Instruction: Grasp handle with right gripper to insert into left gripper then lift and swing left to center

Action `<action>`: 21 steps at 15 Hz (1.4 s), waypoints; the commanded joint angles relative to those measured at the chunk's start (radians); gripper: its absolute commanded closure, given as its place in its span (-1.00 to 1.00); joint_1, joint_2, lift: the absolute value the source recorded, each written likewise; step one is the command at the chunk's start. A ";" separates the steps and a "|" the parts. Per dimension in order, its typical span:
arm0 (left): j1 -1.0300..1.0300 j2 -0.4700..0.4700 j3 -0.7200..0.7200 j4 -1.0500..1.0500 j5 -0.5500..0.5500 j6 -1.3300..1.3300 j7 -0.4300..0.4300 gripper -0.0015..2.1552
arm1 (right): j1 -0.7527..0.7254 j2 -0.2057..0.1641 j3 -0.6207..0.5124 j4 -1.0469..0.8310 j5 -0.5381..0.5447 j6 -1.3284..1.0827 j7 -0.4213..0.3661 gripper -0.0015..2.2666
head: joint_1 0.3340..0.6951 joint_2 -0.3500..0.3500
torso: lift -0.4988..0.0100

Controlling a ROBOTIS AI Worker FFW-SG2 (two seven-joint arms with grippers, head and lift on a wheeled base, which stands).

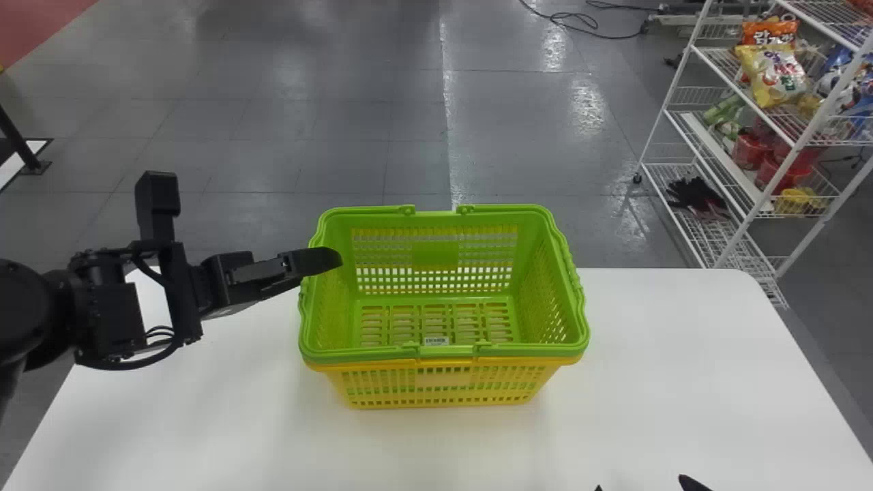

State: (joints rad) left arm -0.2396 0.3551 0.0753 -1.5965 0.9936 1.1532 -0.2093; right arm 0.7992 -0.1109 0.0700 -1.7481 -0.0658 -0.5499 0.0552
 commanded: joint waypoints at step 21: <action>-0.188 -0.018 -0.084 0.086 0.255 0.147 0.010 -0.92 | -0.026 0.019 -0.065 -0.030 -0.005 0.018 0.000 -0.93 | 1.00 -0.43 | 0.60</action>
State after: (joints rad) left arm -0.4094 0.3421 0.0028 -1.5227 1.2480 1.2985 -0.1999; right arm 0.7828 -0.0936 0.0214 -1.7580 -0.0684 -0.5467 0.0552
